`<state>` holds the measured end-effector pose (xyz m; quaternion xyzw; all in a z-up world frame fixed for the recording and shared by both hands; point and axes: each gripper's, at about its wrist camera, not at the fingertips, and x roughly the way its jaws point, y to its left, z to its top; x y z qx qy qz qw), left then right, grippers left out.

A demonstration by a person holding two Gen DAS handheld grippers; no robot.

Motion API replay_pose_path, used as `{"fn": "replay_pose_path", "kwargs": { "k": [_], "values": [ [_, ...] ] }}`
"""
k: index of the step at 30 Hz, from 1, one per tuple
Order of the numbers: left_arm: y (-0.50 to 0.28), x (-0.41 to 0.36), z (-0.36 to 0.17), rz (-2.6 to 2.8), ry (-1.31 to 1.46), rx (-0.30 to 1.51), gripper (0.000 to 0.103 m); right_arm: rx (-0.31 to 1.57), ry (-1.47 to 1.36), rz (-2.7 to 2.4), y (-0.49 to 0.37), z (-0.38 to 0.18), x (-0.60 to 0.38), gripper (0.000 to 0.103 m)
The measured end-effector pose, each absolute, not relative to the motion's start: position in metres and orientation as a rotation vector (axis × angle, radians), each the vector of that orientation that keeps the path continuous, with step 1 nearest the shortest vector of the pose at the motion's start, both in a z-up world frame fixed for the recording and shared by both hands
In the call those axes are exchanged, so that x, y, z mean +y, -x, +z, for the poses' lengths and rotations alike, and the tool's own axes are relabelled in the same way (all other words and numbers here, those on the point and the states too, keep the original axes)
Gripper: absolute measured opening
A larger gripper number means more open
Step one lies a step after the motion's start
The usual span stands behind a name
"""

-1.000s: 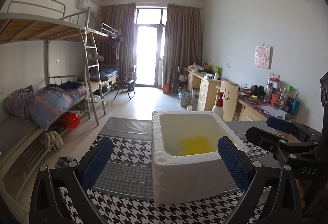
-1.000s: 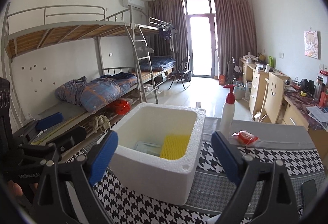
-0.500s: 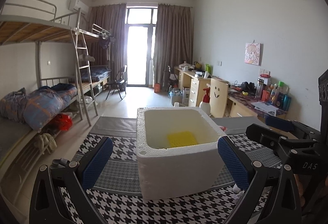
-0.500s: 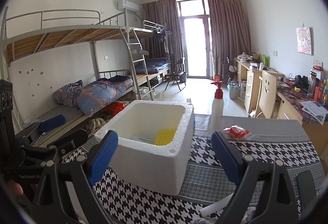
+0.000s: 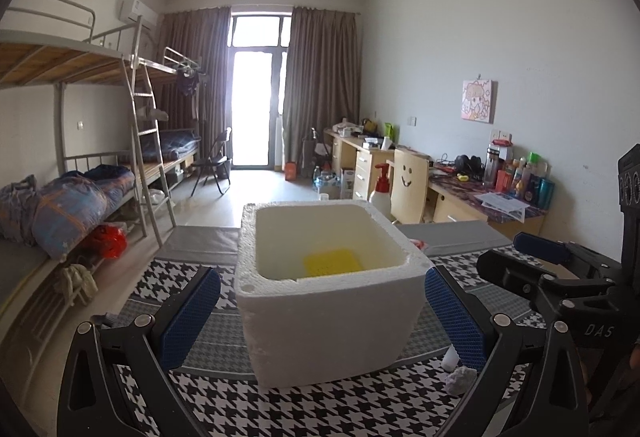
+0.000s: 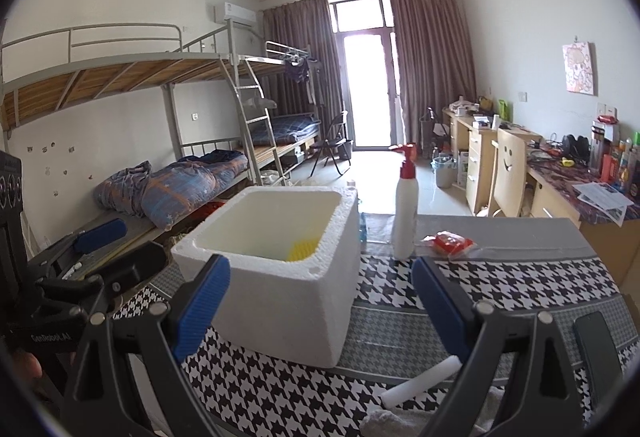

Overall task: Organize soft objects
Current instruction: 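Move both open tools back from the box toward the grey sock and white tube, then lower both tools toward the white foam tube and grey sock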

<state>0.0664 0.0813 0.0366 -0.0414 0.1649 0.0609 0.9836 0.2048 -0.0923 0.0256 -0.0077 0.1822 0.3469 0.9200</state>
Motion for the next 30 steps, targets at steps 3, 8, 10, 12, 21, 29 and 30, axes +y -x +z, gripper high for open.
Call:
{"fn": "replay_pose_path", "kwargs": {
  "k": [3,8,10,12,21,29,30],
  "values": [
    [-0.066,0.079,0.035,0.113,0.092,0.333,0.102,0.379,0.010,0.704,-0.203,0.022,-0.098,0.095],
    [-0.066,0.075,0.031,0.103,0.101,0.337,0.102,0.376,0.007,0.669,-0.198,0.017,-0.109,0.095],
    [-0.067,0.072,0.030,0.091,0.101,0.340,0.102,0.375,0.006,0.655,-0.196,0.016,-0.113,0.095],
    [-0.067,0.070,0.029,0.085,0.099,0.334,0.102,0.376,0.002,0.644,-0.195,0.014,-0.117,0.095],
    [-0.074,0.054,0.018,0.019,0.075,0.354,0.102,0.393,0.001,0.565,-0.191,0.004,-0.140,0.095],
    [-0.078,0.030,0.014,-0.045,0.044,0.371,0.102,0.395,-0.022,0.502,-0.187,0.000,-0.164,0.095],
    [-0.079,0.028,0.014,-0.052,0.044,0.376,0.102,0.396,-0.027,0.497,-0.187,-0.001,-0.166,0.095]
  ]
}}
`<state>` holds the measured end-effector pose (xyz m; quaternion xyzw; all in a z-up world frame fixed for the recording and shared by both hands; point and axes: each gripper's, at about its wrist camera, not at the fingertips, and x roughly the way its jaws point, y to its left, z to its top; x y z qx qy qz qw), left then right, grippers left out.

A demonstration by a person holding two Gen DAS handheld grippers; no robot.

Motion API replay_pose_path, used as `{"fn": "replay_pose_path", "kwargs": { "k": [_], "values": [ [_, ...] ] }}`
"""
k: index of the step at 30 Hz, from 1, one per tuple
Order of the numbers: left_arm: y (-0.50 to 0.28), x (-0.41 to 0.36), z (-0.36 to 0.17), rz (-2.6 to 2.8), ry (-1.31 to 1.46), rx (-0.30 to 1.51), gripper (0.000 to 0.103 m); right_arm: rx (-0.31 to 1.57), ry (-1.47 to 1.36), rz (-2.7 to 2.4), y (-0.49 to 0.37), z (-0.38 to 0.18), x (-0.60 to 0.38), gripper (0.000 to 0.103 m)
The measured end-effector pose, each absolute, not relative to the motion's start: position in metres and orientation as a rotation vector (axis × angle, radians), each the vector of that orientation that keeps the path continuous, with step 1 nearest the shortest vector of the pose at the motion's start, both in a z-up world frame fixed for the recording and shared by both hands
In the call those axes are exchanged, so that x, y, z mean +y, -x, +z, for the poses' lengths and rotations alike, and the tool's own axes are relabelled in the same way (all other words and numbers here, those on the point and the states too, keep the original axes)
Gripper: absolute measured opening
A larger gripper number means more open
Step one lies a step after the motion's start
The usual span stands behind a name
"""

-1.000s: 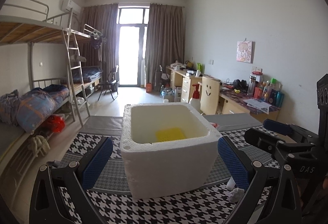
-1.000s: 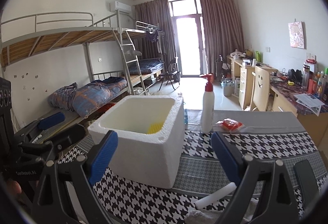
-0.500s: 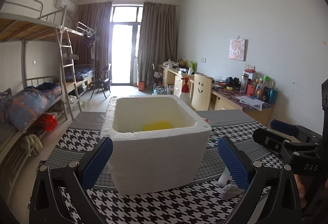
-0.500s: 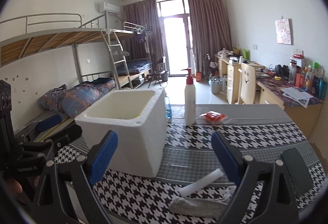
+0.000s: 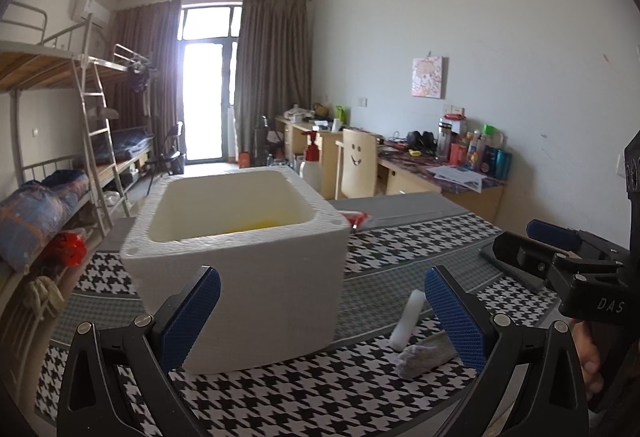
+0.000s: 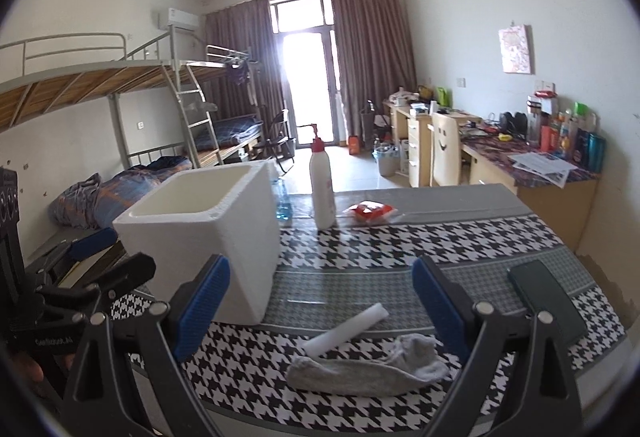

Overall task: Organize soft objects
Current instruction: 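Lower both tools toward the white foam tube and grey sock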

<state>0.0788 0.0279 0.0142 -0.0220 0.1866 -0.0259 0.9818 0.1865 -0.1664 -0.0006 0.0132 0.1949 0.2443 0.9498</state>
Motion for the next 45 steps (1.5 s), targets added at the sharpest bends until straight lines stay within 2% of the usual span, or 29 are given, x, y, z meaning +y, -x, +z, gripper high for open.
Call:
{"fn": "replay_pose_path", "kwargs": {
  "k": [23,45],
  "values": [
    [-0.110,0.009,-0.001,-0.147,0.033,0.442,0.102,0.418,-0.050,0.409,-0.185,-0.020,-0.191,0.095],
    [-0.144,-0.016,-0.025,-0.235,0.016,0.548,0.102,0.534,-0.067,0.348,-0.206,-0.052,-0.209,0.095]
  ]
}}
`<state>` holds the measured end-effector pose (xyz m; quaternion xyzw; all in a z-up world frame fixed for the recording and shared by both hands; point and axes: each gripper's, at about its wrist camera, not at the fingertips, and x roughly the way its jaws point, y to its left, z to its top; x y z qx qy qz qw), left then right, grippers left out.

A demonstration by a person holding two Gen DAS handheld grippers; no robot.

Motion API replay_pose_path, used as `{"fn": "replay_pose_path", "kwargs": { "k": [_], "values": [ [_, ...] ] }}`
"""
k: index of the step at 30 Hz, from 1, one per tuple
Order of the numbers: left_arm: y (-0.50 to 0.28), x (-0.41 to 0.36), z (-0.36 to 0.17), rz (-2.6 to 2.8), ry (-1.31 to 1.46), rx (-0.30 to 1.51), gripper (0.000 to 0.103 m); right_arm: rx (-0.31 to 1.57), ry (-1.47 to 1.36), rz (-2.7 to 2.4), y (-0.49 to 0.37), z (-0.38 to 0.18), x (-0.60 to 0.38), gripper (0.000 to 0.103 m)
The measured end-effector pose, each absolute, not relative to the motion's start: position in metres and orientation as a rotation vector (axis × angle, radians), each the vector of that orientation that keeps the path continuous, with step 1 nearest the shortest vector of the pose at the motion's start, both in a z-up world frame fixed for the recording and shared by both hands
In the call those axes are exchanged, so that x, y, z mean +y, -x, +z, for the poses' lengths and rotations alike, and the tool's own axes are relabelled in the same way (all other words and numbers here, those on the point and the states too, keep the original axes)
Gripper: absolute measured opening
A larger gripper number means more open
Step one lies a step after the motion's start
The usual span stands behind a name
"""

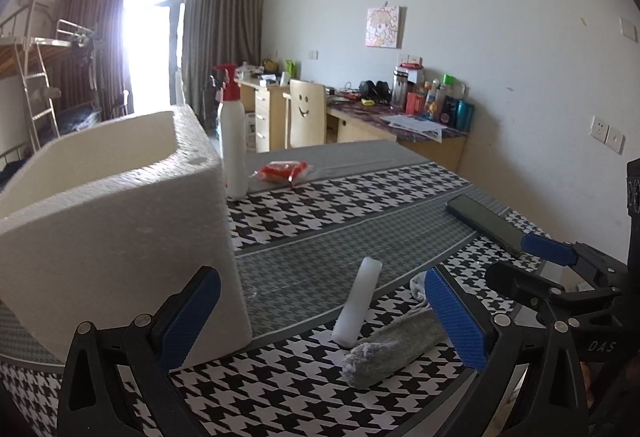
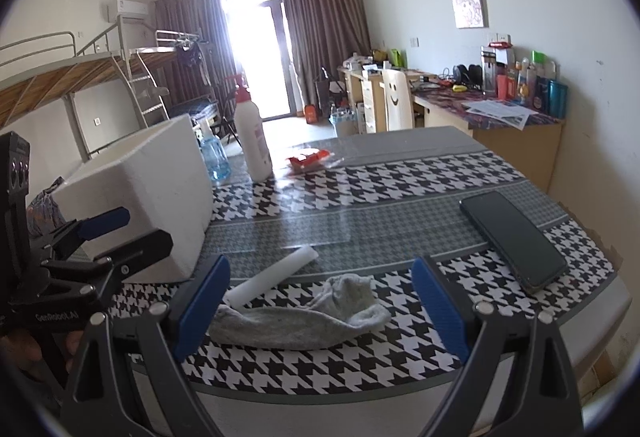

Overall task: Organize soft objects
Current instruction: 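Lower both tools toward the white foam tube and grey sock, then close the left tool on the white foam tube while the right tool approaches the grey sock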

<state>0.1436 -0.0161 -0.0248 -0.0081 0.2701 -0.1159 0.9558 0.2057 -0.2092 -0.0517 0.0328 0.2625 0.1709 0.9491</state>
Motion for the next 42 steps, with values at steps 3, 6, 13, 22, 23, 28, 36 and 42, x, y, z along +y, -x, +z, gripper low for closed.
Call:
{"fn": "replay_pose_path", "kwargs": {
  "k": [3,6,13,22,23,28,36,42],
  "values": [
    [-0.148,-0.021,-0.029,-0.249,0.010,0.562,0.102,0.551,-0.070,0.341,-0.209,-0.056,-0.212,0.095],
    [-0.152,-0.025,-0.035,-0.259,0.004,0.584,0.102,0.568,-0.079,0.339,-0.212,-0.059,-0.214,0.095],
    [-0.165,-0.031,-0.044,-0.264,-0.004,0.635,0.102,0.603,-0.072,0.335,-0.221,-0.068,-0.215,0.095],
    [-0.182,-0.045,-0.057,-0.289,-0.029,0.713,0.095,0.619,-0.066,0.326,-0.229,-0.072,-0.223,0.095],
    [-0.185,-0.046,-0.058,-0.292,-0.030,0.732,0.093,0.624,-0.065,0.327,-0.230,-0.074,-0.223,0.095],
    [-0.193,-0.051,-0.065,-0.292,-0.039,0.771,0.086,0.654,-0.076,0.362,-0.233,-0.080,-0.222,0.095],
    [-0.204,-0.051,-0.081,-0.274,-0.030,0.834,0.080,0.680,-0.069,0.373,-0.236,-0.087,-0.221,0.095],
    [-0.209,-0.055,-0.088,-0.285,-0.045,0.858,0.074,0.697,-0.052,0.381,-0.237,-0.092,-0.218,0.095]
  ]
}}
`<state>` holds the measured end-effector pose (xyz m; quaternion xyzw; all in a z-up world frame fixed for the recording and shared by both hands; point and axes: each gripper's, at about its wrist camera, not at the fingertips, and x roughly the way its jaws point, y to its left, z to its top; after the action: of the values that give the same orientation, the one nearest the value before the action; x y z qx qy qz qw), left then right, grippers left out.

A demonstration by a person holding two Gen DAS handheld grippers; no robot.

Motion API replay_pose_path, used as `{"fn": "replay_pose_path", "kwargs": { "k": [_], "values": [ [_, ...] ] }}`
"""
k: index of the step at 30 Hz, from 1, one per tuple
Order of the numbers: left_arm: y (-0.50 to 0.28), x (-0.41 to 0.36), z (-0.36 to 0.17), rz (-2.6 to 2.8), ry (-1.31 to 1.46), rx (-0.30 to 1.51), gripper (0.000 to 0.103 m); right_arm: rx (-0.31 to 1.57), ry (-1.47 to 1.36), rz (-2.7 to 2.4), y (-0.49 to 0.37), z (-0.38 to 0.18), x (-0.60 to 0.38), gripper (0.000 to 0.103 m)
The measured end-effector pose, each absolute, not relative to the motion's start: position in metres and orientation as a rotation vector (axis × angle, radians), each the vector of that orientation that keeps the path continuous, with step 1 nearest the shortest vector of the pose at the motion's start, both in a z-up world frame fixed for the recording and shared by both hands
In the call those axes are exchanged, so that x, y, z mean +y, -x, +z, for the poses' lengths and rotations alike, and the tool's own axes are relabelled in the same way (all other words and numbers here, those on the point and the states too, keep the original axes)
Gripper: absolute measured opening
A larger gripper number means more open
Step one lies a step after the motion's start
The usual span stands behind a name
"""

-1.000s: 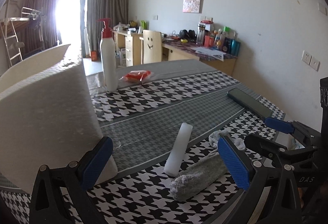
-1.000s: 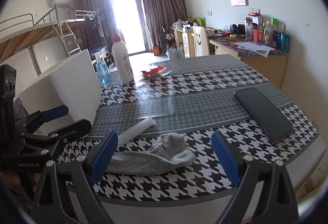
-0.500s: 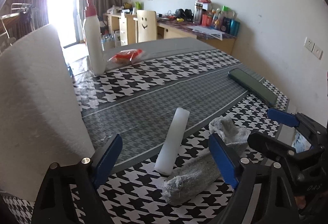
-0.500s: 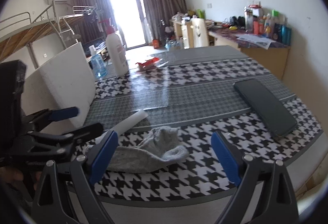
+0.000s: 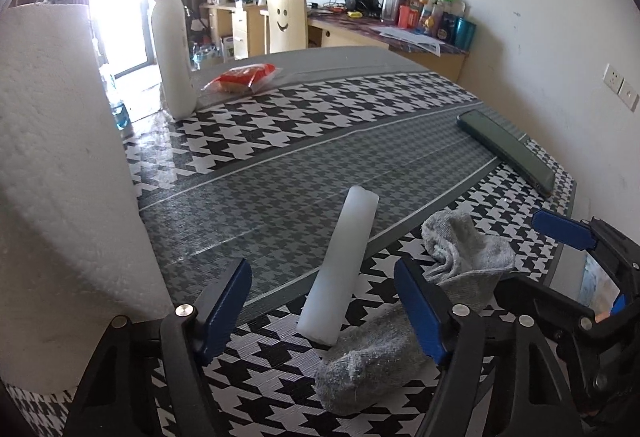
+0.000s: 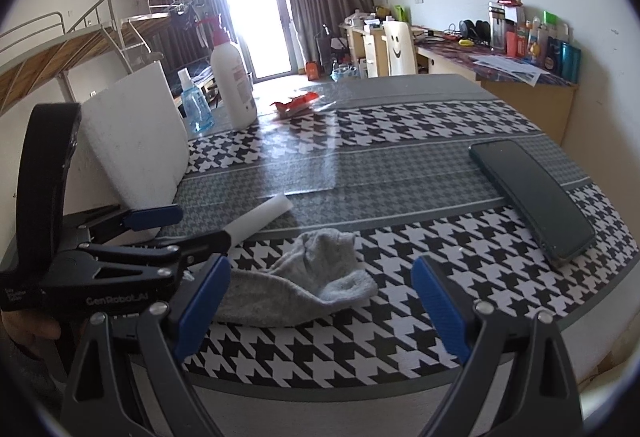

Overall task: Organize soft objects
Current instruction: 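Close the left tool on the white foam tube while the right tool approaches the grey sock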

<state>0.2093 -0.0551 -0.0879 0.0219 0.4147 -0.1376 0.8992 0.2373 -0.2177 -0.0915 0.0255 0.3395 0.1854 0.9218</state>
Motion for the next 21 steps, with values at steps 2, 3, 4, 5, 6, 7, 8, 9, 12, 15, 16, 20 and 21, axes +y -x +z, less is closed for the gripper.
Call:
{"fn": "replay_pose_path", "kwargs": {
  "k": [2,3,4,5,6,7,8,9,12,15,16,20,21],
  "values": [
    [-0.212,-0.056,-0.091,-0.277,-0.045,0.874,0.074,0.703,-0.047,0.385,-0.238,-0.093,-0.216,0.095],
    [-0.213,-0.056,-0.093,-0.278,-0.044,0.881,0.072,0.708,-0.047,0.386,-0.239,-0.094,-0.215,0.095],
    [-0.214,-0.057,-0.094,-0.279,-0.045,0.887,0.070,0.709,-0.047,0.388,-0.238,-0.095,-0.214,0.095],
    [-0.214,-0.057,-0.095,-0.281,-0.046,0.891,0.067,0.710,-0.044,0.389,-0.239,-0.095,-0.213,0.095],
    [-0.214,-0.058,-0.096,-0.283,-0.048,0.894,0.066,0.711,-0.044,0.388,-0.239,-0.096,-0.213,0.095],
    [-0.215,-0.058,-0.097,-0.283,-0.051,0.896,0.066,0.713,-0.045,0.389,-0.239,-0.096,-0.214,0.095],
    [-0.215,-0.058,-0.098,-0.281,-0.053,0.897,0.065,0.714,-0.047,0.391,-0.239,-0.097,-0.214,0.095],
    [-0.215,-0.058,-0.099,-0.279,-0.054,0.896,0.064,0.716,-0.049,0.393,-0.239,-0.097,-0.214,0.095],
    [-0.216,-0.058,-0.099,-0.272,-0.057,0.889,0.061,0.720,-0.043,0.397,-0.239,-0.098,-0.212,0.095],
    [-0.217,-0.059,-0.099,-0.264,-0.058,0.885,0.059,0.726,-0.040,0.401,-0.239,-0.100,-0.211,0.095],
    [-0.217,-0.059,-0.099,-0.262,-0.063,0.883,0.058,0.728,-0.039,0.401,-0.240,-0.101,-0.210,0.095],
    [-0.218,-0.063,-0.099,-0.251,-0.096,0.883,0.050,0.748,-0.030,0.402,-0.240,-0.106,-0.207,0.095],
    [-0.218,-0.064,-0.099,-0.248,-0.108,0.883,0.050,0.750,-0.028,0.403,-0.240,-0.106,-0.206,0.095]
  ]
}}
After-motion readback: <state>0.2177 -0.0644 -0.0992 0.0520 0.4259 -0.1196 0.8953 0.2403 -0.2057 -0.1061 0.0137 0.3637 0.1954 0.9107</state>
